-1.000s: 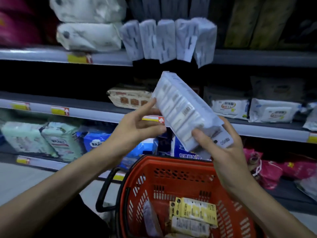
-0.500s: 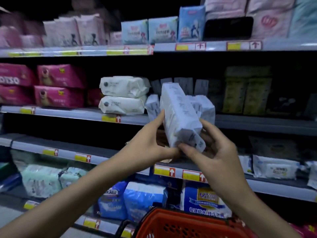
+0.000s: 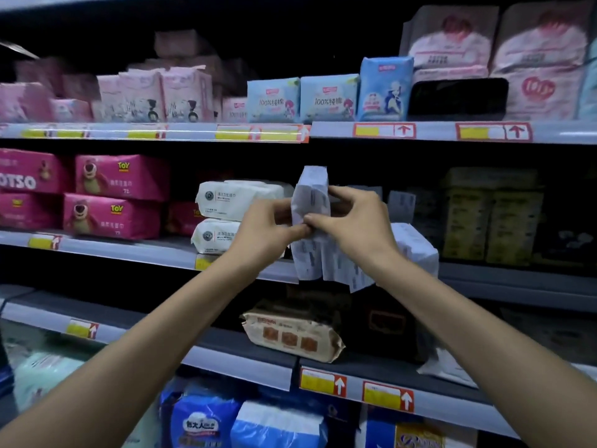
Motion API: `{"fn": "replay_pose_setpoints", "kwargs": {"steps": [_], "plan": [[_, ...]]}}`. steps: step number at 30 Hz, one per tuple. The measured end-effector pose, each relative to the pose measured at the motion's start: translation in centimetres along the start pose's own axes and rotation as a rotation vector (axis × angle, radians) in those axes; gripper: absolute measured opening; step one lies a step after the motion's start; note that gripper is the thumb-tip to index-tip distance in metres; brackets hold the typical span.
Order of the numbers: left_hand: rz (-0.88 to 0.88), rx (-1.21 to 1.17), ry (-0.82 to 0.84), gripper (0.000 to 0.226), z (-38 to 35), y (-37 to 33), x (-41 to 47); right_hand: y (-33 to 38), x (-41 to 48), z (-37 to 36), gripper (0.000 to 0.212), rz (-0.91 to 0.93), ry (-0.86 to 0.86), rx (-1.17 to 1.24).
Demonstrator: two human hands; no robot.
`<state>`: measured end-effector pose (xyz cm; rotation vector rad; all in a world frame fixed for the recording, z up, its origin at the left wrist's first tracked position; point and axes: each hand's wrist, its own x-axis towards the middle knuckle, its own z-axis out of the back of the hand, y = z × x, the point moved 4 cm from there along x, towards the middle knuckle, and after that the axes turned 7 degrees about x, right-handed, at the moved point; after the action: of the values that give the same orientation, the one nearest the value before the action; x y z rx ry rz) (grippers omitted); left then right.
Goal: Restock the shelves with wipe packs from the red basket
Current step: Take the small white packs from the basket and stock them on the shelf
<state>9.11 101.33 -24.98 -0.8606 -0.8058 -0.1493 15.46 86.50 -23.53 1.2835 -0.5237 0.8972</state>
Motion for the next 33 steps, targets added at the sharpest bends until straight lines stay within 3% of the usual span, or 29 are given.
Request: {"fn": "replay_pose_setpoints", "kwargs": {"steps": [5,8,10,13,18,23,33], "plan": [[0.093,-0.031,-0.063,0.019,-0.4,2.8,4.4,-3.0,5.0,-1.9,0.034,-0.056,-0.046,-0.110],[0.170,0.286,-0.112,0.010,-1.3,4.0,5.1,-4.5,5.0,-2.9,0.046,-0.079,-0.059,-0.241],[0.240,0.458,-0.165,0.028,-1.5,4.7,4.6,-5.1,4.5,-3.3,0.043,-0.088,-0.067,-0.291],[0.240,0.433,-0.223,0.035,-1.6,5.5,4.3,-4.9,4.0,-3.4,0.038,-0.083,-0.065,-0.294],[0.165,0.392,-0.244,0.011,-1.4,5.4,3.8,-4.2,3.9,-3.6,0.037,-0.116,-0.082,-0.263],[0.226,0.413,-0.187,0.018,-0.9,5.1,3.4,-4.0,3.5,-3.7,0.046,-0.194,-0.087,-0.211],[0.250,0.547,-0.001,0.070,-0.1,3.7,0.3,-2.2,1.9,-2.7,0.061,-0.228,0.007,-0.319]]}}
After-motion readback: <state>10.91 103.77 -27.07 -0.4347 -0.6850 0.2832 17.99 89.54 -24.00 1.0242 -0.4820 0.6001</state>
